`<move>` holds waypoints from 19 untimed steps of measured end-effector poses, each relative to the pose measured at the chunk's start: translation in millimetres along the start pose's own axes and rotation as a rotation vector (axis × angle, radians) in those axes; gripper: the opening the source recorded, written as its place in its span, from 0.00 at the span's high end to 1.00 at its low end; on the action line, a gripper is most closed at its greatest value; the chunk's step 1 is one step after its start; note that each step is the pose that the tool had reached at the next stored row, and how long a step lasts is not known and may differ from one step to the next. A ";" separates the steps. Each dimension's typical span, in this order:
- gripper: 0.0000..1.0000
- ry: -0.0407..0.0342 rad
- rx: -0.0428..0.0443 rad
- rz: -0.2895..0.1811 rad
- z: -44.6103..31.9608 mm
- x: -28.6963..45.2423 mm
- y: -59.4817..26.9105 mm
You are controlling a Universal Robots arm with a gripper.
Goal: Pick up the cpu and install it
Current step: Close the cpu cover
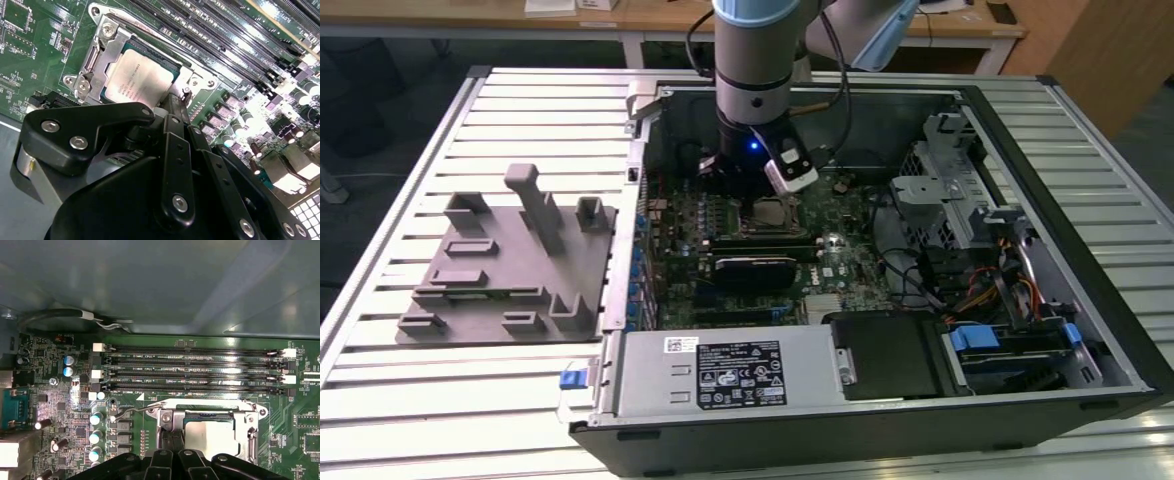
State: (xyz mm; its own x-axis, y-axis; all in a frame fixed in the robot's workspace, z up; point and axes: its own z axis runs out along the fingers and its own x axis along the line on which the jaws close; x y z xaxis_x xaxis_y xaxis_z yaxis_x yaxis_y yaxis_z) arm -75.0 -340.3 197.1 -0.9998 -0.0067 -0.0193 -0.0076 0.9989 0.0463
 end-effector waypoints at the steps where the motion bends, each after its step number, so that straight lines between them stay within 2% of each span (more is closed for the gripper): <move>1: 0.89 -0.0001 -0.0001 0.000 0.0 0.0 0.0; 10: 0.89 -0.0001 -0.0001 0.000 -8.0 -0.2 0.4; 19: 0.89 -0.0002 -0.0002 0.000 -28.2 -0.6 1.3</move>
State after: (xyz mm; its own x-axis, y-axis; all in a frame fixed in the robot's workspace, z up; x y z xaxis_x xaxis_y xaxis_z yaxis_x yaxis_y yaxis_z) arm -75.0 -340.3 225.3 -0.9998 -0.0067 -0.0196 -0.0076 0.9989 0.0465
